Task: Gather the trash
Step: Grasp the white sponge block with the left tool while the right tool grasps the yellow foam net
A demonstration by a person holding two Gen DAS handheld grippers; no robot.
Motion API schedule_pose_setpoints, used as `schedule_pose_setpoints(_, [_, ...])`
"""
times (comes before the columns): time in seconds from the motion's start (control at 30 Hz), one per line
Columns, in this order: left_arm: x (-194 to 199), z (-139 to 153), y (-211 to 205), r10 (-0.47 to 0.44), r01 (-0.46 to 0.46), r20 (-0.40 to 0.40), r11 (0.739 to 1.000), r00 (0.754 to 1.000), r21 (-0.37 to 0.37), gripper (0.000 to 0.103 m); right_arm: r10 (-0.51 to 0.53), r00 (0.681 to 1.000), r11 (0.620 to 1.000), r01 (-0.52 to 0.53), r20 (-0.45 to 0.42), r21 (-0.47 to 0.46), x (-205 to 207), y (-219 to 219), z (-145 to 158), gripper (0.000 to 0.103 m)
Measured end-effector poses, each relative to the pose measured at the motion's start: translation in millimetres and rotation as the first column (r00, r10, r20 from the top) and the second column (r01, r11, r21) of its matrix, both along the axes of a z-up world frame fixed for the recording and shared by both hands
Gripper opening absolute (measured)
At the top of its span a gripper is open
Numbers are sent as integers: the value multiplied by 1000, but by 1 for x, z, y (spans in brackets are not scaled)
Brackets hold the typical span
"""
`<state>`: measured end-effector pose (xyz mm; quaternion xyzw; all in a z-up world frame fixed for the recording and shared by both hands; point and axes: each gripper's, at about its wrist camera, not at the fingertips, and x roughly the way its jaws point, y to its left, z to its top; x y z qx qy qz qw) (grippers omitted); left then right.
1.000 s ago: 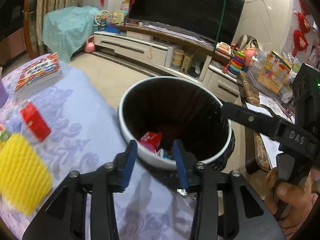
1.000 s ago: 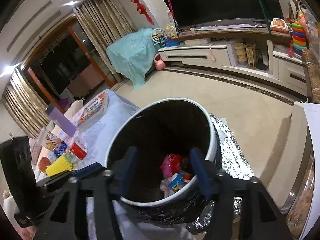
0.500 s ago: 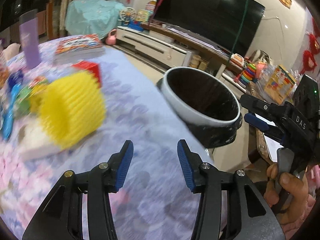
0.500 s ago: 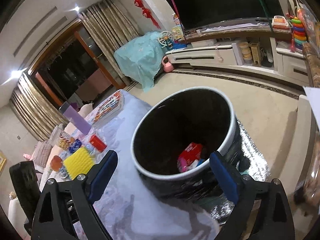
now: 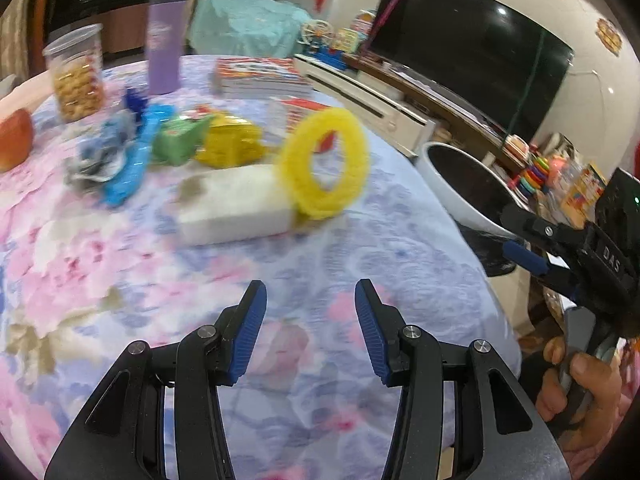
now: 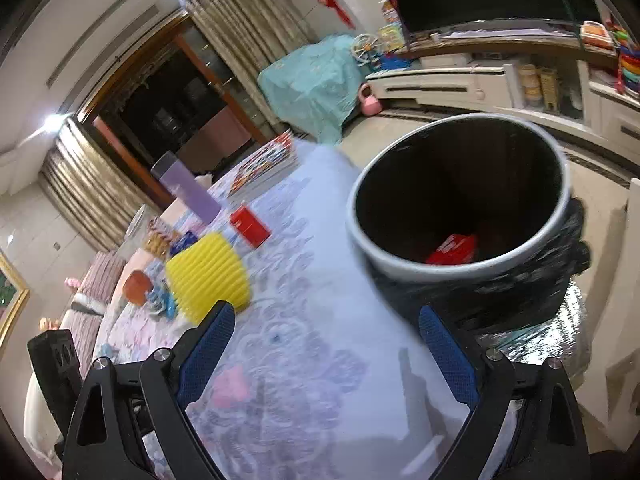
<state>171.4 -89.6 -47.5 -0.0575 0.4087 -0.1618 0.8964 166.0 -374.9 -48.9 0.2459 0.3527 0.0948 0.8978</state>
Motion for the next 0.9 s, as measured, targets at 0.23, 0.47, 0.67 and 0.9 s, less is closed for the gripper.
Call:
schedule_pose_setpoints(0.23, [2,-7,32,60,-60,-14,998,998,-11,47,73,997,997,-73,-7,0,6,37,0,95])
schedule_pose_setpoints(0.47, [7,-11,44,50,-50,-10,999,999,13,57,119,993,993,-119,-2,-4,13,64,2,95])
schedule_pose_setpoints(0.67, [19,-12,49,-4,4,0,997,1000,75,69,141,990,990,-141,-13,0,24,78,-1,95])
schedule_pose_setpoints(0.9, [44,-11,57,-73,71,13,989,997,127,79,164,986,986,-164,-20,24,34,89,-5,95])
